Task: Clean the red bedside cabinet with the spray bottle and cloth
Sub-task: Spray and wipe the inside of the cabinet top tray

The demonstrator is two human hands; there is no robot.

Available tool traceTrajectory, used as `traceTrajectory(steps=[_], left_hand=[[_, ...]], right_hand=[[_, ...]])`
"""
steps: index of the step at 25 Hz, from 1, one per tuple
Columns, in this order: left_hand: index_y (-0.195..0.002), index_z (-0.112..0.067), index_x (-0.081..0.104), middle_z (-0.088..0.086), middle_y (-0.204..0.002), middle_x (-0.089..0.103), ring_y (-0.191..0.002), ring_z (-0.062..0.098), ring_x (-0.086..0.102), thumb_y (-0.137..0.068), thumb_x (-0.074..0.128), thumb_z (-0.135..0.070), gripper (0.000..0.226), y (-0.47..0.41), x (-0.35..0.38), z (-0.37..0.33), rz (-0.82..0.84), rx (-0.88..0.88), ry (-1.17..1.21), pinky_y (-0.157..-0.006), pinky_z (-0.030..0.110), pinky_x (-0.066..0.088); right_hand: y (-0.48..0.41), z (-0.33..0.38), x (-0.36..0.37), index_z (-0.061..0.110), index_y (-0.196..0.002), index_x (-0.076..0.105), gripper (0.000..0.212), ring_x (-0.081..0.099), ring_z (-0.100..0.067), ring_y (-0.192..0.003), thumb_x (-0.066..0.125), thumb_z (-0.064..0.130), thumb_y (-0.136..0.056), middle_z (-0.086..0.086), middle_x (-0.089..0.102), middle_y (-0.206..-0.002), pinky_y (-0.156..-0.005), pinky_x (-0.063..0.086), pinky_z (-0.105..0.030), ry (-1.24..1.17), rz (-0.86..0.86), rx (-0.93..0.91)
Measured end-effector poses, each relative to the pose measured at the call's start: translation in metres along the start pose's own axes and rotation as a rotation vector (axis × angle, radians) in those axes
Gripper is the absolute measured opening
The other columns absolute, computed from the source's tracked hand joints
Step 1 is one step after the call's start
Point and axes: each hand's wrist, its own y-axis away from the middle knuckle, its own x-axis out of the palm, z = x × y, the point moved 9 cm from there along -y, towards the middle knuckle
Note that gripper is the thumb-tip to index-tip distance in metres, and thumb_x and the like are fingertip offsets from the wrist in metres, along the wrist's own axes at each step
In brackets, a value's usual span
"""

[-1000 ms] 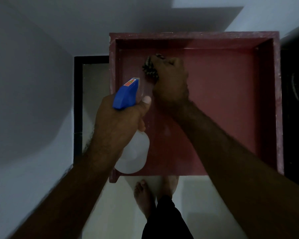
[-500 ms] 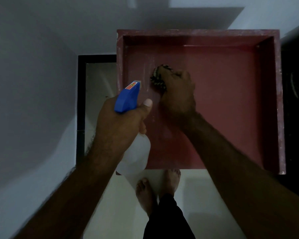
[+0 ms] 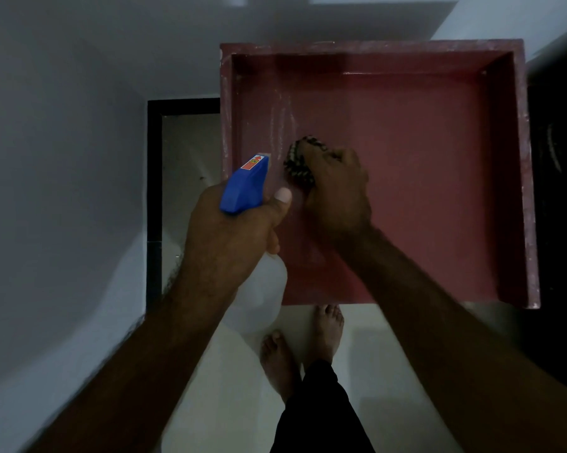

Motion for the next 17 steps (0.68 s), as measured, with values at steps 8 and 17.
traceTrajectory(steps=[8, 17], left_hand=[[-0.088, -0.006, 0.065, 0.010, -0.064, 0.069, -0.060, 0.012, 0.069, -0.090, 0.067, -0.041, 0.035, 0.013, -0.003, 0.006, 0.010, -0.003, -0.041, -0.056, 0.005, 0.043], [-0.084, -0.007, 0.064, 0.009, -0.063, 0.068, -0.065, 0.020, 0.070, -0.090, 0.068, -0.040, 0.033, 0.030, -0.002, 0.018, 0.019, -0.009, -0.036, -0.067, 0.020, 0.042]], right_hand=[[0.028, -0.035, -0.024, 0.019, -0.146, 0.057, 0.075, 0.053, -0.037, -0.110, 0.051, 0.004, -0.073, -0.006, 0.072, -0.125, -0.088, 0.051, -0.051, -0.060, -0.116, 0.152], [0.053, -0.019, -0.021, 0.015, -0.145, 0.058, 0.074, 0.055, -0.039, -0.111, 0.056, 0.004, -0.072, -0.012, 0.072, -0.123, -0.090, 0.046, -0.043, -0.065, -0.073, 0.070]])
